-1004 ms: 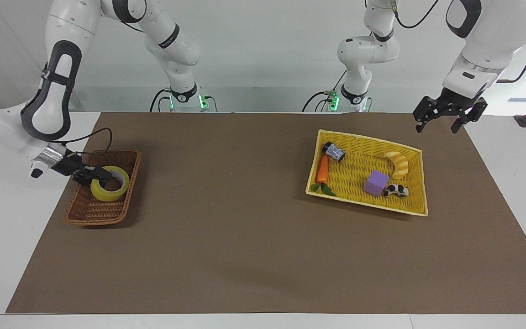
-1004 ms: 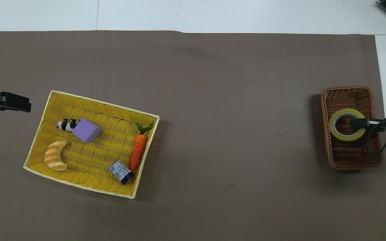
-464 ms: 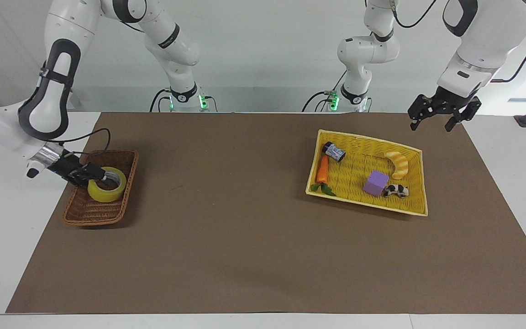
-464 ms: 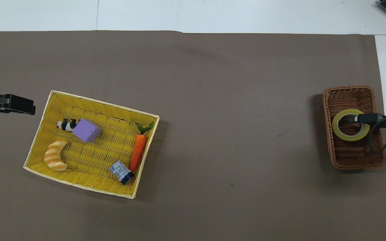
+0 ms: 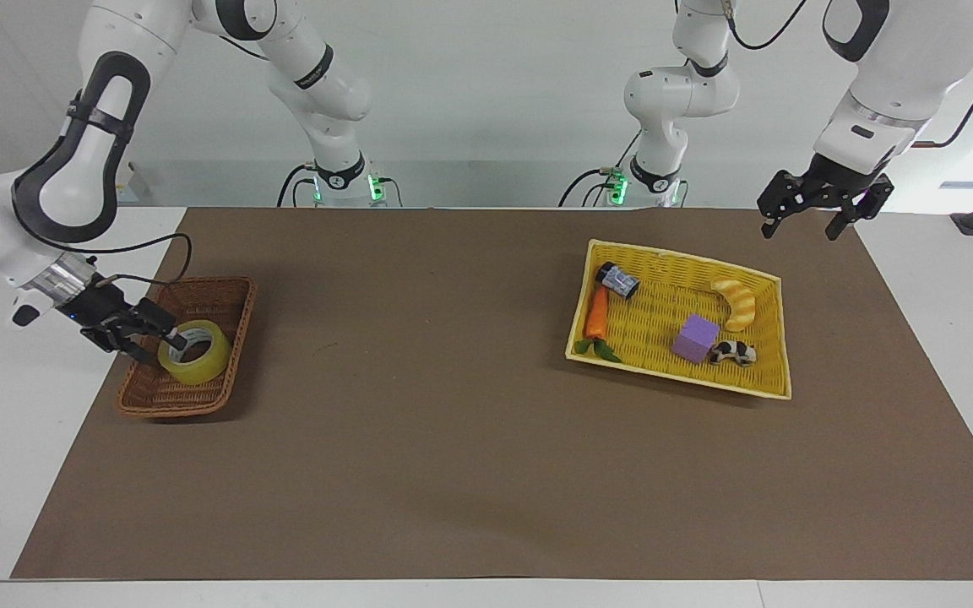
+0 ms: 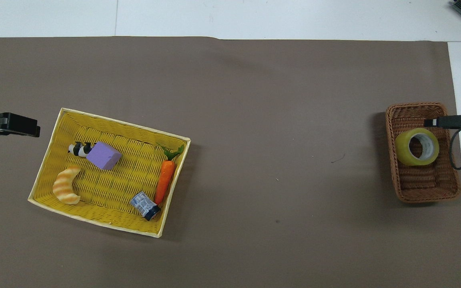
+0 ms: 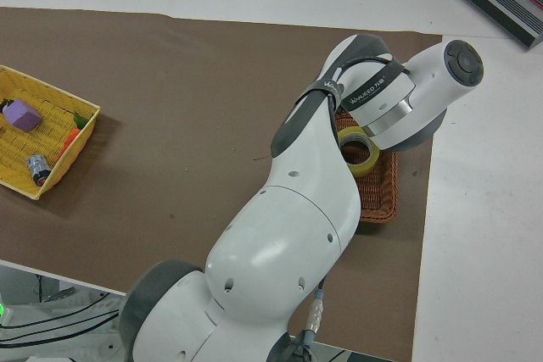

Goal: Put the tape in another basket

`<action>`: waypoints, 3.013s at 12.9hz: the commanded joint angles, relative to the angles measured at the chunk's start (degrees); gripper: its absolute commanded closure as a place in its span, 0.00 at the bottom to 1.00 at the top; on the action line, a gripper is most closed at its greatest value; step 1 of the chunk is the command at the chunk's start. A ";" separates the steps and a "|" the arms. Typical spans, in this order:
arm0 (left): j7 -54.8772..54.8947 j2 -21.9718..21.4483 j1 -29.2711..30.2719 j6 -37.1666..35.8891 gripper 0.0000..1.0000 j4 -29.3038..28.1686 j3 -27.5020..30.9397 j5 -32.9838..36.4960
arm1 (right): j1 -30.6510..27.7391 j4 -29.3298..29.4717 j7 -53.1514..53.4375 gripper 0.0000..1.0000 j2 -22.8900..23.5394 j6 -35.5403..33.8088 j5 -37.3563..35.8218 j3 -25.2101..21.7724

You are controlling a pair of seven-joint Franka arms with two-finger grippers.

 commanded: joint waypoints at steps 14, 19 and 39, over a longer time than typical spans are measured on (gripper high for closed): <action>-0.35 -0.44 0.13 -1.22 0.00 0.40 0.32 -0.74 | 24.09 -6.40 50.06 0.00 -17.55 -3.50 -27.65 0.42; -0.35 -0.44 0.13 -1.22 0.00 0.40 0.32 -0.74 | 26.13 4.30 55.10 0.00 -18.96 -14.99 -27.83 0.33; -0.35 -0.44 0.13 -1.22 0.00 0.49 0.32 -0.74 | 24.63 11.53 40.86 0.00 -22.12 -27.77 -26.60 -3.80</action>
